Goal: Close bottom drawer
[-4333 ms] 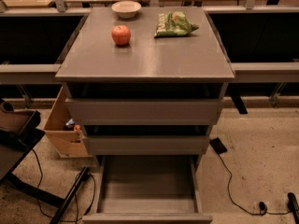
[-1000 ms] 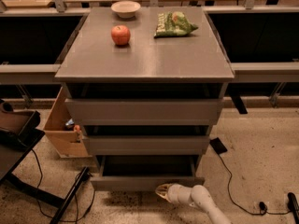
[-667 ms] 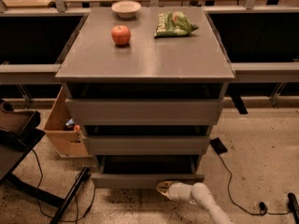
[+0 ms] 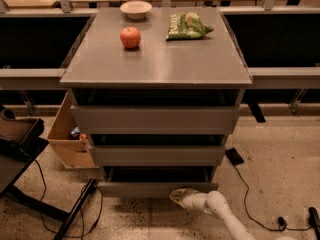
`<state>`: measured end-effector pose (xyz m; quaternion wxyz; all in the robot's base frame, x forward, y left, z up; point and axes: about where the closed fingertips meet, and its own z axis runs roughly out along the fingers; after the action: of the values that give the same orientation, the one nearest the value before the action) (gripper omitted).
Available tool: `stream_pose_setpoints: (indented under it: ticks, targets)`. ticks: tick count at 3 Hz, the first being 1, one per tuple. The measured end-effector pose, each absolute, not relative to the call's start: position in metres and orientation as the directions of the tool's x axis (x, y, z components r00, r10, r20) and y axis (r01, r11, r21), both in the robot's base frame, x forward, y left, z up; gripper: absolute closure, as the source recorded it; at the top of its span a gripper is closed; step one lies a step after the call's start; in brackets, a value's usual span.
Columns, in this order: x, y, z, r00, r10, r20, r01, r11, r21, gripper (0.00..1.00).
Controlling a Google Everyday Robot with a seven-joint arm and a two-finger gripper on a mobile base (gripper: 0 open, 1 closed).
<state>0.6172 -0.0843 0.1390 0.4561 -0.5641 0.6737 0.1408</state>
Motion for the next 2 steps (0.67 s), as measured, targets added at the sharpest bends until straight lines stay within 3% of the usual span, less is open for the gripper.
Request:
stream_pose_setpoints:
  ticks: [2]
  targets:
    - [0.630,-0.092,0.144,0.052,-0.641,-0.766,-0.879,0.335,-0.340,1.00]
